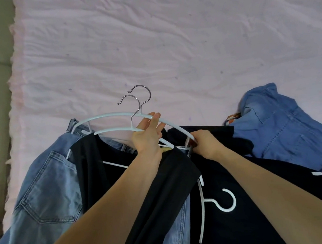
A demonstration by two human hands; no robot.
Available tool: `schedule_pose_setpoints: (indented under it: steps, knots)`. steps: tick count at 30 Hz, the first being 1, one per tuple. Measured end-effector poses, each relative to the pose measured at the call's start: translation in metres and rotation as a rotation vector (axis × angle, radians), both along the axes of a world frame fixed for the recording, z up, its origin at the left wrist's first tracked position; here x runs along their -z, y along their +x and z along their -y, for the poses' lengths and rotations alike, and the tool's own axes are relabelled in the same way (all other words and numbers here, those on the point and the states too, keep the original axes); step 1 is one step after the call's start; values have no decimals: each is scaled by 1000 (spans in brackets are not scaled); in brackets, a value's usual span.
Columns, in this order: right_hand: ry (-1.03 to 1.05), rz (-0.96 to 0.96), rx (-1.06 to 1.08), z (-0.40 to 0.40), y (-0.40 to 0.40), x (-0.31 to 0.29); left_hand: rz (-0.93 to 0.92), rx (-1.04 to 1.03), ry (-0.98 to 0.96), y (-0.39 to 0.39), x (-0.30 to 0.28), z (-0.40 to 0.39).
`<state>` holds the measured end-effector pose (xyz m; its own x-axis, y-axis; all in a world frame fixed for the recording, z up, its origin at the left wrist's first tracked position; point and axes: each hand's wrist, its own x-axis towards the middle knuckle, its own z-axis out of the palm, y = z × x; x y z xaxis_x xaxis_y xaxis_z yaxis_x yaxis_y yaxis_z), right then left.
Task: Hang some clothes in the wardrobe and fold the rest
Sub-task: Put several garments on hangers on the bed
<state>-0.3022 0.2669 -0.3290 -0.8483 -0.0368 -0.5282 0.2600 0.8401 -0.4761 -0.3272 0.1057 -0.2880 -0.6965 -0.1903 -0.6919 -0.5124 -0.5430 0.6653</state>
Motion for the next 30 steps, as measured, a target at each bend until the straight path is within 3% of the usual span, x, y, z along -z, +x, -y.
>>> schedule_pose_setpoints:
  steps: [7, 11, 13, 18, 21, 24, 30]
  knots:
    - [-177, -58, 131, -4, 7, 14, -13, 11, -19, -6, 5, 5]
    - [-177, 161, 66, -8, -6, 4, -25, 26, 56, -1, 2, 2]
    - [-308, 242, 59, -8, -19, -12, -43, 18, 38, -2, -2, 8]
    - [-526, -8, 108, 39, -44, -47, -64, 38, 47, -3, -15, 22]
    - [-409, -173, -17, 75, -55, -49, -42, 60, -91, -3, -10, 43]
    - [-84, -365, -229, 109, -70, -44, -58, 36, -254, -3, -9, 78]
    - [86, -489, -179, 110, -97, -28, 64, -157, -546, -13, 3, 153]
